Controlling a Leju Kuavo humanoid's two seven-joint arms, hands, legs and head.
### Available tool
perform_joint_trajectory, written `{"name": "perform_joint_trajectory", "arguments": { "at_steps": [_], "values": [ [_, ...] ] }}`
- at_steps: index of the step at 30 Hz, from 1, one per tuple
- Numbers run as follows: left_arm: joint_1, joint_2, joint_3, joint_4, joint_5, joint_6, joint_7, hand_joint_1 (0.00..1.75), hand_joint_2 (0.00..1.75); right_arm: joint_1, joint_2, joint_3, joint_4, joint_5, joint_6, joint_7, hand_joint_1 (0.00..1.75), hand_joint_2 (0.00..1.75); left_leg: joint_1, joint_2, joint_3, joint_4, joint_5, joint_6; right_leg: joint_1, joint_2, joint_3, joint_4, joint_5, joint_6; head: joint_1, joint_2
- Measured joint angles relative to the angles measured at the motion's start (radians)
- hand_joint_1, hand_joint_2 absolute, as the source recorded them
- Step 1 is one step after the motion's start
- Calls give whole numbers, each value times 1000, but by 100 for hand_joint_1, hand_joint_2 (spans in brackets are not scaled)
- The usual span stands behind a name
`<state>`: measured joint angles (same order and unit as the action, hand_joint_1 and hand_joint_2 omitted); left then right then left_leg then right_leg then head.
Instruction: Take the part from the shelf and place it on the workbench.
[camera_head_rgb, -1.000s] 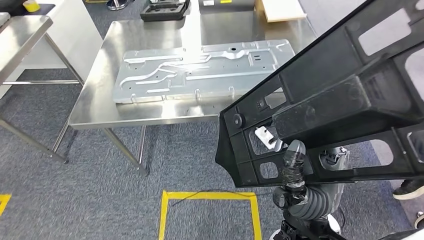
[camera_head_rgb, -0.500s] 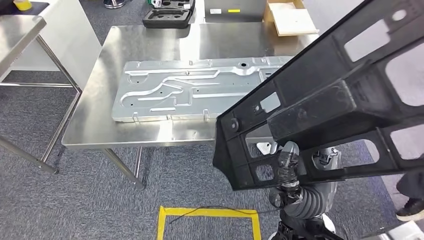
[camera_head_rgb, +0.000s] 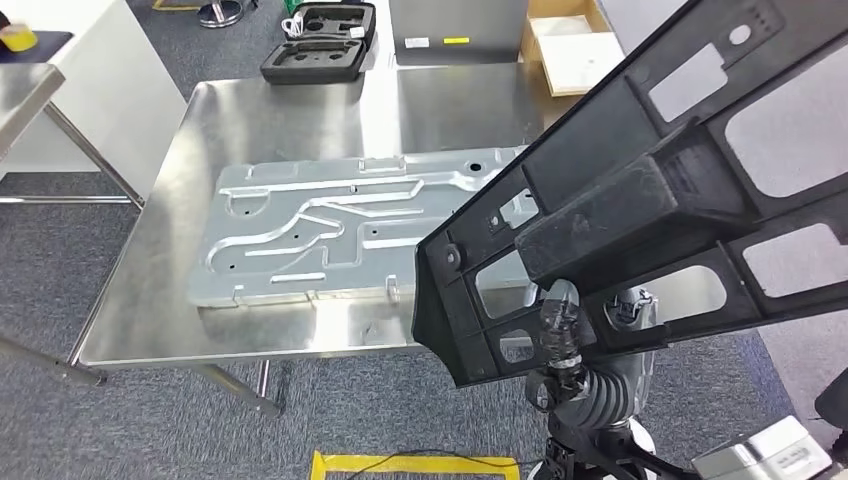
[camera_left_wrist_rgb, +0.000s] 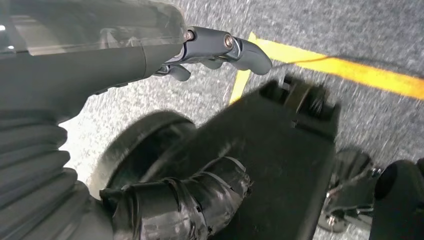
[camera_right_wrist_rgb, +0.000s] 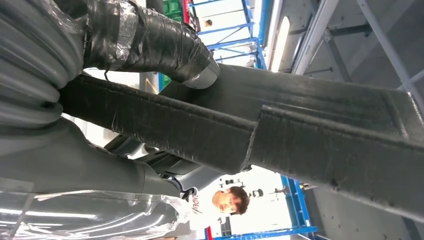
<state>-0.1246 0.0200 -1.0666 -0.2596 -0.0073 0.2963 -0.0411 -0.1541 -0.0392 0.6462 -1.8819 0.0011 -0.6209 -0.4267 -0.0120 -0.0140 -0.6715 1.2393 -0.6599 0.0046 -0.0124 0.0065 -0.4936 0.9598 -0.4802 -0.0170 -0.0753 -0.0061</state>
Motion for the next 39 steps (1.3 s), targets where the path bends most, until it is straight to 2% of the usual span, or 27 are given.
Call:
{"name": "perform_joint_trajectory", "arguments": {
  "at_steps": [1,2,4,5,6,9,10,12,13,14,15,16,17,18,19,20,21,23,25,26,29,30,31,32,34,36,39],
  "values": [
    [1,0,0,0,0,-1,0,0,175,0,0,0,0,-2,1,-1,175,175,2,1,-10,-37,7,-1,0,0,26,-2,-17,2,0,0],
    [2,0,0,0,0,-1,1,0,175,0,0,0,1,-4,2,-1,175,175,4,1,-13,-92,60,0,0,0,48,-3,-37,5,0,0],
    [7,0,0,0,0,-3,3,0,175,0,0,0,4,-6,3,-2,175,175,3,5,-18,-197,228,6,1,2,90,-1,-76,13,3,0],
    [8,0,0,0,0,-4,5,0,175,0,0,0,6,-8,3,-2,175,175,-1,6,-18,-226,293,12,1,4,101,-1,-93,20,4,0],
    [9,0,0,1,-1,-6,7,0,175,-1,0,0,7,-9,3,-2,175,175,-7,8,-16,-232,319,19,-1,6,110,0,-104,26,5,0],
    [-8,5,0,1,-4,-14,18,0,175,-6,0,0,7,-12,3,-4,175,175,-17,4,7,-229,290,41,-13,5,131,4,-135,44,5,0],
    [-15,8,0,2,-5,-18,22,0,175,-8,0,0,6,-13,2,-5,175,175,-16,3,16,-231,282,47,-14,3,121,33,-151,47,5,0],
    [-23,11,0,2,-4,-25,25,0,175,-8,0,0,7,-13,-2,-9,175,175,-15,1,28,-232,267,55,-11,2,45,158,-190,48,4,0],
    [-23,12,0,2,-1,-26,25,0,175,-7,0,0,7,-13,-6,-11,175,175,-15,2,34,-232,259,58,-8,1,-15,238,-207,47,4,0],
    [-21,12,0,2,2,-27,24,0,175,-4,0,0,9,-11,-10,-10,175,175,-16,2,43,-232,250,59,-5,1,-71,301,-210,45,3,0],
    [-17,12,1,2,4,-28,24,0,175,-3,0,0,12,-4,-16,-2,175,175,-17,2,53,-232,240,59,-1,1,-114,331,-192,42,3,0],
    [-13,12,1,2,6,-30,24,0,175,-2,-1,-1,14,10,-22,14,175,175,-18,1,66,-232,230,59,3,1,-144,329,-154,36,3,0],
    [-10,12,1,2,7,-32,28,0,175,-4,-2,-2,18,32,-28,39,175,175,-18,1,79,-231,220,60,8,1,-152,287,-100,31,3,0],
    [-13,6,1,2,6,-35,45,0,175,-8,-5,-4,21,63,-31,74,175,175,-18,1,90,-231,212,60,13,0,-146,219,-38,24,3,0],
    [-26,-12,1,1,1,-37,85,0,175,-15,-8,-8,28,106,-28,117,175,175,-20,-2,97,-230,205,59,19,-2,-138,159,8,19,3,0],
    [-50,-39,1,0,-4,-39,145,0,175,-25,-10,-14,37,154,-21,165,175,175,-22,-6,98,-227,200,59,21,-3,-129,110,34,15,2,0],
    [-84,-80,1,-4,-10,-40,214,0,175,-38,-12,-19,49,201,-10,213,175,175,-23,-10,93,-225,199,57,23,-4,-125,83,45,12,1,0],
    [-156,-160,0,-12,-17,-43,322,0,175,-64,-12,-30,75,265,12,282,175,175,-24,-17,80,-221,201,52,21,-5,-123,70,42,8,1,0],
    [-201,-213,-1,-18,-19,-44,346,0,175,-80,-12,-38,102,282,28,307,175,175,-24,-13,73,-213,191,42,15,-3,-120,58,51,0,6,0],
    [-214,-231,-2,-19,-19,-44,342,0,175,-84,-13,-44,114,281,31,309,175,175,-22,-9,64,-190,172,34,10,0,-116,50,56,-3,5,0],
    [-220,-251,0,-19,-16,-38,324,0,175,-91,-14,-66,145,271,30,309,175,175,-6,-2,-7,-26,83,12,2,2,-116,45,61,-5,-4,0],
    [-222,-252,0,-19,-15,-38,320,0,175,-92,-15,-72,155,270,29,310,175,175,0,0,-31,23,66,7,1,1,-118,47,61,-5,-4,0],
    [-224,-255,0,-19,-15,-37,317,0,175,-92,-16,-76,166,269,29,311,175,175,5,2,-41,42,68,1,0,-1,-121,50,61,-5,-4,0],
    [-227,-259,0,-19,-14,-36,316,0,175,-93,-17,-79,175,269,29,312,175,175,8,4,-33,25,86,-2,-1,-2,-125,54,61,-4,-4,0],
    [-234,-267,0,-19,-13,-34,315,0,175,-94,-18,-83,188,268,29,312,175,175,11,7,34,-106,147,-2,-3,-2,-130,62,62,-1,-4,0],
    [-241,-274,0,-19,-11,-29,315,0,175,-96,-18,-88,196,268,29,312,175,175,8,6,89,-210,185,4,-4,-1,-134,64,66,9,-4,0],
    [-246,-283,0,-19,-8,-22,316,0,175,-100,-18,-94,209,268,29,312,175,175,2,3,91,-226,201,19,-6,-1,-137,60,78,32,-5,0]
  ]
}}
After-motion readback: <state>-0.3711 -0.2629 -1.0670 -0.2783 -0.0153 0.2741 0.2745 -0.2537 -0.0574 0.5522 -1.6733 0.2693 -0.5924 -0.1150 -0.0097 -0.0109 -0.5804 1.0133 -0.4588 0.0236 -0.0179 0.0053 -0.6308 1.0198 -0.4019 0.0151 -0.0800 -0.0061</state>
